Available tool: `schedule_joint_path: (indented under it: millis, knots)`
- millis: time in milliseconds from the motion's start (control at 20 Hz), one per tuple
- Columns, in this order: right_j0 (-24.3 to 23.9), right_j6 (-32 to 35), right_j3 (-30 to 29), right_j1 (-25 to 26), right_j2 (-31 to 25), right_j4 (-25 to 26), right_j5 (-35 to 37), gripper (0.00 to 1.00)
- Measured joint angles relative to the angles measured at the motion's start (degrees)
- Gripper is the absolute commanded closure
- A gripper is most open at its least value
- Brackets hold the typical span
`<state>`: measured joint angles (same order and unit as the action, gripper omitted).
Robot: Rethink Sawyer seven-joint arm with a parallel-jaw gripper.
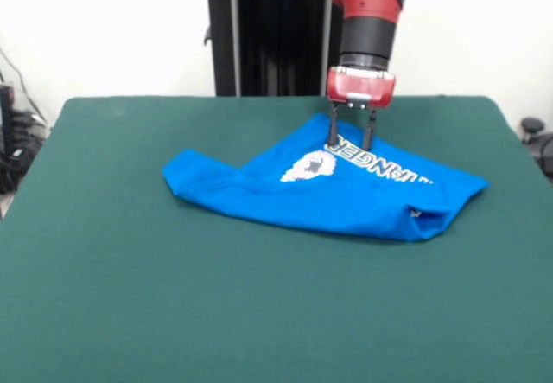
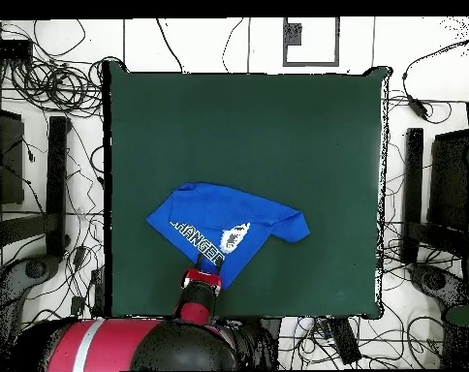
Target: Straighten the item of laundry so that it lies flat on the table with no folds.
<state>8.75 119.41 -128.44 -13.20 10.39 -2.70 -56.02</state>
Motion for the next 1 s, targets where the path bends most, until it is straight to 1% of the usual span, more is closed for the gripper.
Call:
schedule_joint_path:
  millis: [200,350,400,450,550,600,750,950,1000]
  knots:
    - [-1.21,0.00,0.01,-1.16,-0.51,0.81,2.65,0.00]
    - [-3.18,0.00,0.00,-3.58,-1.08,2.24,8.85,0.00]
    - [-4.57,0.00,-0.02,-5.61,-1.30,2.93,14.76,0.00]
    - [-5.26,0.00,-0.02,-6.82,-1.34,3.18,18.51,0.00]
    - [-6.58,0.00,-0.05,-10.02,-1.33,3.56,28.68,0.00]
    - [-7.44,0.00,-0.06,-13.25,-1.33,3.92,38.82,0.00]
    - [-7.89,0.00,-0.07,-15.95,-1.33,4.38,47.22,0.00]
    - [-8.04,0.00,-0.07,-21.53,-1.35,5.98,62.26,0.00]
    - [-8.04,0.00,-0.07,-22.04,-1.36,6.29,63.23,0.00]
